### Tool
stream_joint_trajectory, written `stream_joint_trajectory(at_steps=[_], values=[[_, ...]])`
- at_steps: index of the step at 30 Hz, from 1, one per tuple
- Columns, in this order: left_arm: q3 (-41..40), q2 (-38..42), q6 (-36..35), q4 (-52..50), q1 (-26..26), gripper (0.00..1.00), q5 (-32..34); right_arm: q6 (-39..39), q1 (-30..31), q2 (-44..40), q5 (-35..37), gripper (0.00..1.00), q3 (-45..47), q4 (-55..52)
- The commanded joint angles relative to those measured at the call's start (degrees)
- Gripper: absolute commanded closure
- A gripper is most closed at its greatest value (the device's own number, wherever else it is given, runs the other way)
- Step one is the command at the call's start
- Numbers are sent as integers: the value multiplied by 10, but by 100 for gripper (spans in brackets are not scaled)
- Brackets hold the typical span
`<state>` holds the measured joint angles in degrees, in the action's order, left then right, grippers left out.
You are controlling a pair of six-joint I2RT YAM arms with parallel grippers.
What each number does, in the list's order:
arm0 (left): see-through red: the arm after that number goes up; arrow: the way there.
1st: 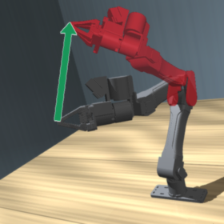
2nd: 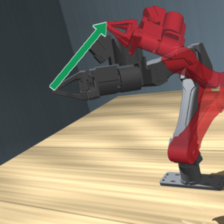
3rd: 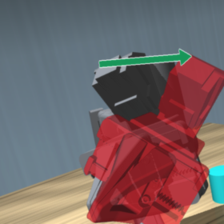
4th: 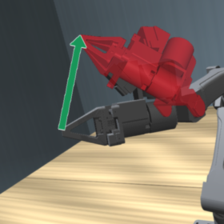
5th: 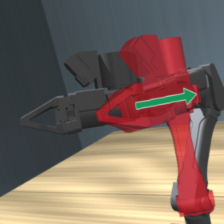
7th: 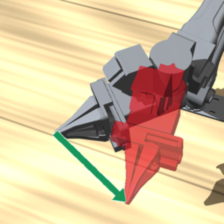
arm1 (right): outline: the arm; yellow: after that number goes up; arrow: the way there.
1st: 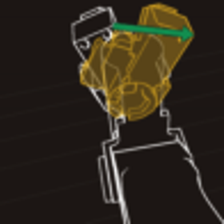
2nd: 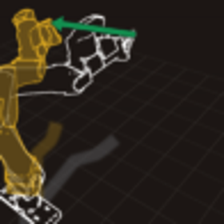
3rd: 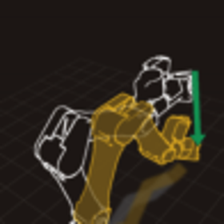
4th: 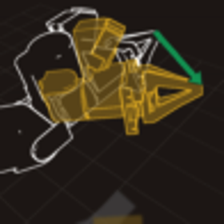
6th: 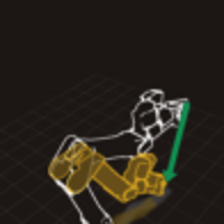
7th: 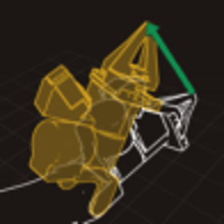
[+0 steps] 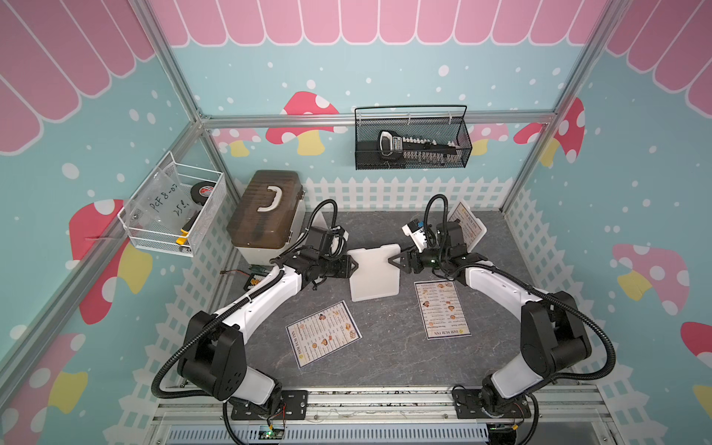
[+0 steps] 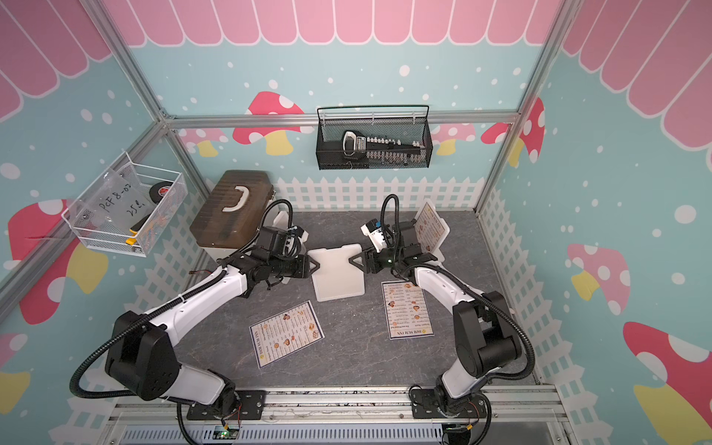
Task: Insert the menus into the narrow rack
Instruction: Move the narrow rack to the center of the board, then pick up the menu from the center of the board.
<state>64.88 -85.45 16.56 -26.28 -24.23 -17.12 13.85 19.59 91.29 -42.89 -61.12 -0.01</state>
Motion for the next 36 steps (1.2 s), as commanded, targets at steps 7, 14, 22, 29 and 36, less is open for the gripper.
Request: stream_joint_trajectory(at_steps=[7,14,22,29,36], values=[[-27,48,19,-5,2,24,74,-32,9,-58,104,14,3,-69],[-56,157,33,-65,-22,5,169,0,9,-161,251,1,52,-132],[-80,214,81,-72,-208,10,277,107,8,-284,405,1,146,-213],[-79,123,117,34,-364,16,351,158,4,-410,474,1,253,-205],[-30,-25,148,129,-390,17,279,139,-51,-413,451,10,255,-244]])
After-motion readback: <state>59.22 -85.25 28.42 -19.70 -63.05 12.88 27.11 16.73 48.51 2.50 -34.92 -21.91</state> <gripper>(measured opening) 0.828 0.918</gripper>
